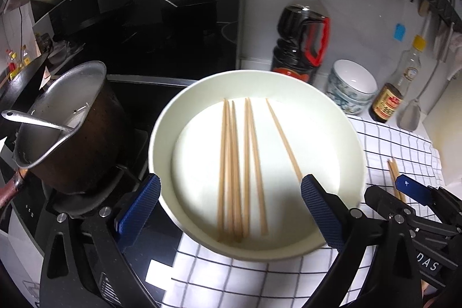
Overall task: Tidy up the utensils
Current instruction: 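Lift both open tools away from the dish back over the pile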
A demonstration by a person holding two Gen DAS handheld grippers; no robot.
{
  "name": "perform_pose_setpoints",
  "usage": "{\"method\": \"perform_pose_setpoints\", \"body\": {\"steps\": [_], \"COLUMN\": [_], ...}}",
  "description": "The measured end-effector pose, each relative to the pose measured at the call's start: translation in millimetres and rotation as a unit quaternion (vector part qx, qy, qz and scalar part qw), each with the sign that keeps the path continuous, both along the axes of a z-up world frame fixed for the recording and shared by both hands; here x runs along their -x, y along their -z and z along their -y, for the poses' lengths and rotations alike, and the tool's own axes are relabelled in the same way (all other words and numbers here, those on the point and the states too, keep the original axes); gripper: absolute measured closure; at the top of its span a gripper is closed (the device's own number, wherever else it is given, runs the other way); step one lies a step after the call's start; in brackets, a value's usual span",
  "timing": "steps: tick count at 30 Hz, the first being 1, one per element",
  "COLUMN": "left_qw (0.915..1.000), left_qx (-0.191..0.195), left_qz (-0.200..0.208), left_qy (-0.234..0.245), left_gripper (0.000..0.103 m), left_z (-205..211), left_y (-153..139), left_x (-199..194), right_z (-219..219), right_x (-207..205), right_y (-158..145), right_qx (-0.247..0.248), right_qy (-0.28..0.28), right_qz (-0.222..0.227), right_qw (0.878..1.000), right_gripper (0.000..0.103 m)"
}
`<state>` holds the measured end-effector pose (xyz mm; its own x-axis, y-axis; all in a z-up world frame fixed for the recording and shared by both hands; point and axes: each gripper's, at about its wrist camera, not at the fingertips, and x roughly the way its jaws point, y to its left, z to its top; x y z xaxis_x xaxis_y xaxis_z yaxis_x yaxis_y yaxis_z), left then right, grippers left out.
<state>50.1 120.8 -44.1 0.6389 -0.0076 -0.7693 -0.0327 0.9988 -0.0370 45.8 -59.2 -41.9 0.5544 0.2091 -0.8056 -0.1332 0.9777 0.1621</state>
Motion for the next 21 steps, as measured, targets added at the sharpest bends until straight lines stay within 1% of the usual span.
{"method": "perform_pose_setpoints", "body": {"steps": [5, 9, 16, 21], "left_qw": [0.9998, 0.9994, 0.9965, 0.9924], "left_qx": [0.003, -0.001, 0.010, 0.024], "left_qz": [-0.007, -0.007, -0.010, -0.012], "left_qy": [0.016, 0.035, 0.083, 0.120], "left_gripper": [0.007, 0.007, 0.007, 0.007], "left_z": [24.5, 51.3, 109.3, 152.1], "left_y": [1.8, 4.2, 10.2, 15.6], "left_x": [7.7, 13.5, 25.0, 31.6], "right_z": [25.2, 54.4, 111.3, 155.2], "right_x": [17.8, 35.0, 58.9, 66.3], "right_y": [0.4, 2.3, 11.0, 25.8], "right_qx": [0.003, 0.006, 0.015, 0.014], "right_qy": [0.018, 0.042, 0.088, 0.115], "right_qz": [-0.002, -0.006, -0.015, -0.028], "right_qw": [1.000, 0.999, 0.996, 0.993], "right_gripper": [0.036, 0.035, 0.034, 0.034]}}
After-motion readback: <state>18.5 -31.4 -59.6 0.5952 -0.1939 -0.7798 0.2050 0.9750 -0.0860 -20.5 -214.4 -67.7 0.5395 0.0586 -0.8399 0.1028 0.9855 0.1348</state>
